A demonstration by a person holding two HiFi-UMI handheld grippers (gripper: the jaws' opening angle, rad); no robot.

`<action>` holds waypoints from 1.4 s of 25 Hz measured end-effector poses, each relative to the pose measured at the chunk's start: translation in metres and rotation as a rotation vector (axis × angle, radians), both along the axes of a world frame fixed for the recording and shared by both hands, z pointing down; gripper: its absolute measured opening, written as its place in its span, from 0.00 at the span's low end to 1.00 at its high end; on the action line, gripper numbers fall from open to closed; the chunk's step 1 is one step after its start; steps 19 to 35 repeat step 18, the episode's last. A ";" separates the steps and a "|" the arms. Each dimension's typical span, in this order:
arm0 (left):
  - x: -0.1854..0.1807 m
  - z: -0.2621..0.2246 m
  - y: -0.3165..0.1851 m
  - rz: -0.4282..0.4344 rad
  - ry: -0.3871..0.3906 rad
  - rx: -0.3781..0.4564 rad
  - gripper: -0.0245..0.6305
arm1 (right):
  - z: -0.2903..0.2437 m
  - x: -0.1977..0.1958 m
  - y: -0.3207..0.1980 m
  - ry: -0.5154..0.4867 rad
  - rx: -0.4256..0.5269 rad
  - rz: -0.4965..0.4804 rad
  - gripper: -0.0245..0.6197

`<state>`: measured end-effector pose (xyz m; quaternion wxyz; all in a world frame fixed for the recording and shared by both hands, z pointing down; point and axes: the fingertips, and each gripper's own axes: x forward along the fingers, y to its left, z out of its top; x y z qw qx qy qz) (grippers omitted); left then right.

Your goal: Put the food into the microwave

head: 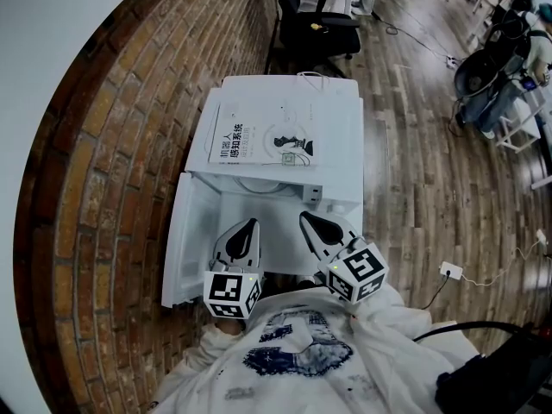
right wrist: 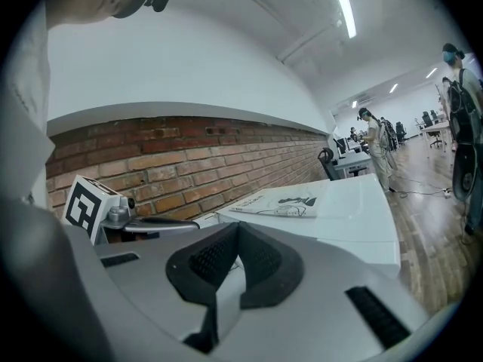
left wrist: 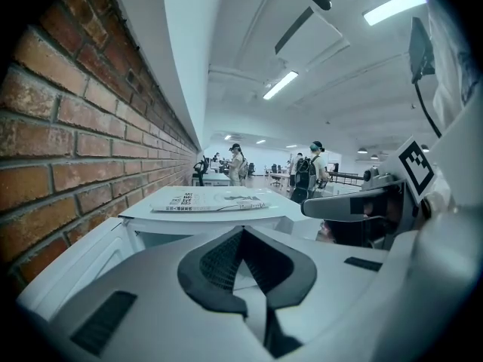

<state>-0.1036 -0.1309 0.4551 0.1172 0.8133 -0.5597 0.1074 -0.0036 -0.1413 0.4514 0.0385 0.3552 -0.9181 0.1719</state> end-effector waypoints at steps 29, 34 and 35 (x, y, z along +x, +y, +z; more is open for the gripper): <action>-0.003 0.001 0.001 -0.012 0.006 -0.003 0.05 | 0.001 -0.004 0.002 0.005 -0.001 -0.009 0.06; -0.003 0.001 0.001 -0.012 0.006 -0.003 0.05 | 0.001 -0.004 0.002 0.005 -0.001 -0.009 0.06; -0.003 0.001 0.001 -0.012 0.006 -0.003 0.05 | 0.001 -0.004 0.002 0.005 -0.001 -0.009 0.06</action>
